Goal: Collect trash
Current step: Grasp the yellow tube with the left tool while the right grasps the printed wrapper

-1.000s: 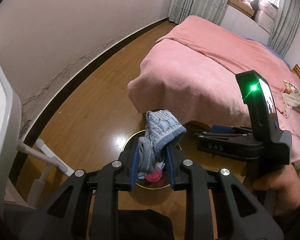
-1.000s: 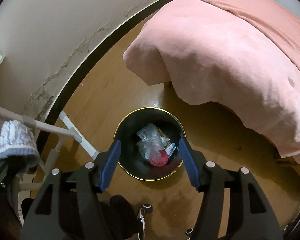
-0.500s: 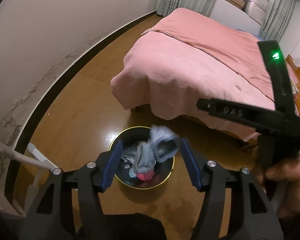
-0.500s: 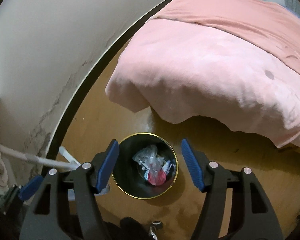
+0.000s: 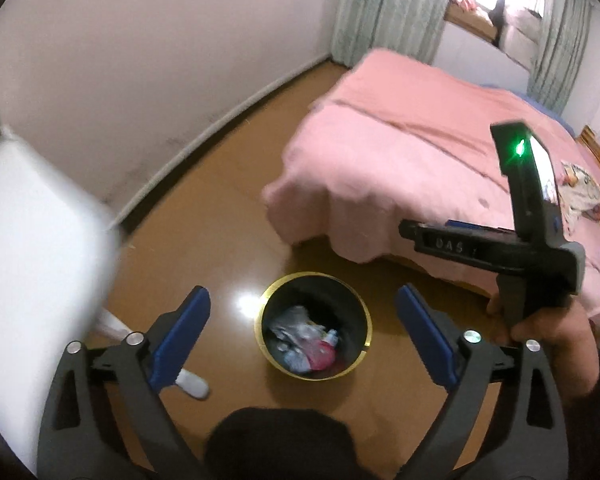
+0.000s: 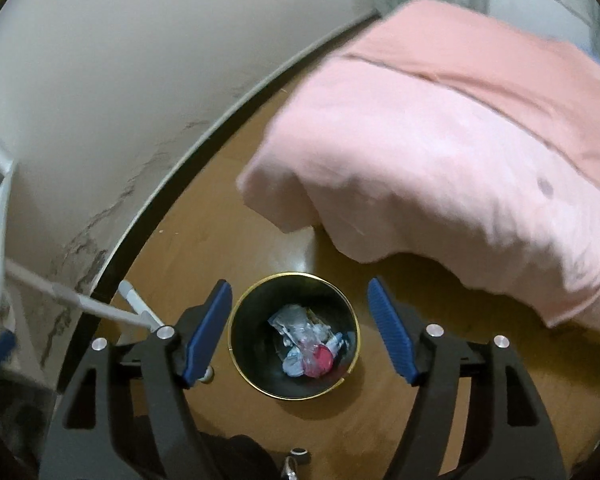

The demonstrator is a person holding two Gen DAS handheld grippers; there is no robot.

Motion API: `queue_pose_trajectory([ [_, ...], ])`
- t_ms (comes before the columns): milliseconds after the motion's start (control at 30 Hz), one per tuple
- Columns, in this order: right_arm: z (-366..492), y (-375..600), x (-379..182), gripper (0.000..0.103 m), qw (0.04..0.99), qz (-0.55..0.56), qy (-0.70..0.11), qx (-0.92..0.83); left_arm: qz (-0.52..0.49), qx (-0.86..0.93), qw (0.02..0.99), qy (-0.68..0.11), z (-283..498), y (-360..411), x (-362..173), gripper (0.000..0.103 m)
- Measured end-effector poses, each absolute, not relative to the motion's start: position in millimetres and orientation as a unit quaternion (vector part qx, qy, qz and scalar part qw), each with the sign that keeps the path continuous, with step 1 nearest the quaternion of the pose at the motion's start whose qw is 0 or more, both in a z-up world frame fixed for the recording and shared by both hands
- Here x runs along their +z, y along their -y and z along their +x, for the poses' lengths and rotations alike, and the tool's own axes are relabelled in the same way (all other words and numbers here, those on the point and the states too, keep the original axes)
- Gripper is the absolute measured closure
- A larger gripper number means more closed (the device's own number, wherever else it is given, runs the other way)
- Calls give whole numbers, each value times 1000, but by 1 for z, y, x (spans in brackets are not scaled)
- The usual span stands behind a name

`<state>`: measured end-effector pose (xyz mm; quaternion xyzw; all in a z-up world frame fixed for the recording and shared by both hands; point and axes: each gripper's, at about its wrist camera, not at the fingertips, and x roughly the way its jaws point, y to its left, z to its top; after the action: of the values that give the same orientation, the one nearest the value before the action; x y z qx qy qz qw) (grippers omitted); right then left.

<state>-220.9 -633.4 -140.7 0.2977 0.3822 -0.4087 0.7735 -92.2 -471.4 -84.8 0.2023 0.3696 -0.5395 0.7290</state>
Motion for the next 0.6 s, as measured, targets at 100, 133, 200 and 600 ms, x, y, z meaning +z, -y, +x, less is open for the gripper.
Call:
queue_pose_trajectory([
  [100, -198, 598, -111, 34, 811, 270, -371, -363, 189, -521, 759, -342, -66, 413, -55, 8],
  [133, -190, 586, -103, 34, 821, 261, -368, -349, 185, -512, 769, -335, -56, 394, -47, 8],
  [200, -163, 548, -83, 34, 849, 233, -363, -306, 175, -480, 797, -323, -26, 343, -34, 7],
  [600, 75, 296, -19, 31, 919, 52, -390, 37, 70, -217, 905, -359, 116, 56, -28, 7],
])
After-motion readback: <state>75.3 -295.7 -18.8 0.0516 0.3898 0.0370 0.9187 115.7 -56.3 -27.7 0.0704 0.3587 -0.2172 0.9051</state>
